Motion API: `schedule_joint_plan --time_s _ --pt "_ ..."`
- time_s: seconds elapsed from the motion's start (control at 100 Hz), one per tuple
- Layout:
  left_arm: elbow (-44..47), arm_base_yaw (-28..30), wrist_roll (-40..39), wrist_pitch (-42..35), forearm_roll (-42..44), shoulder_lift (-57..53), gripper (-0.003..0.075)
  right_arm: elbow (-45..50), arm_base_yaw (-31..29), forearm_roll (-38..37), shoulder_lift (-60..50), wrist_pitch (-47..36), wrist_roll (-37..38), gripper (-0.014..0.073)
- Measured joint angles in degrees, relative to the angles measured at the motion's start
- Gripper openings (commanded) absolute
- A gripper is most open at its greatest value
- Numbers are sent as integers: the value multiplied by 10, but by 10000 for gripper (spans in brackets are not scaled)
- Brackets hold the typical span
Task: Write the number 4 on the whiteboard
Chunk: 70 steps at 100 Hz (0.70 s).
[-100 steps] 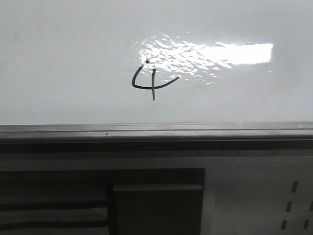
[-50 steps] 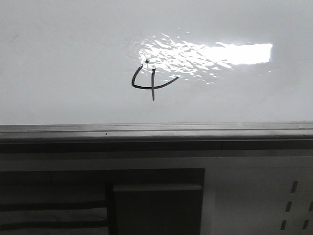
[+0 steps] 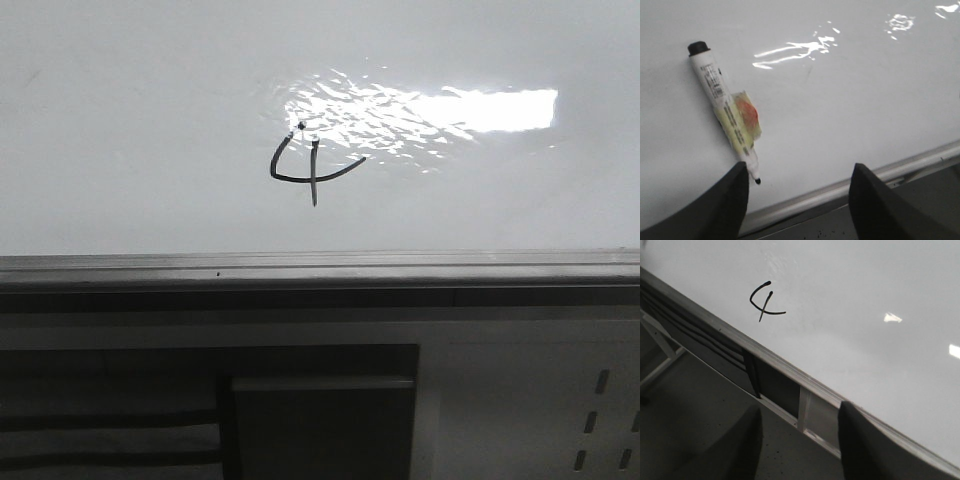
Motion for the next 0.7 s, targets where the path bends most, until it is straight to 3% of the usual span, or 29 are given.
schedule_joint_plan --time_s 0.15,0.29,0.36,0.44,0.54,0.7 --pt "54 0 -1 19 7 -107 405 47 0 -56 -22 -31 64 153" --pt "153 0 -3 -62 8 -195 360 126 0 -72 -62 -121 73 90" --pt "202 0 -4 -123 -2 -229 286 165 0 -74 -81 -169 75 24" --pt "246 0 -5 -189 -25 -255 146 200 0 -76 -100 -220 75 -69" --pt "276 0 -7 -244 -48 -268 -22 228 0 -76 -110 -266 75 -71" --pt "284 0 -7 -275 -60 -271 -20 247 0 -78 -113 -285 75 -72"
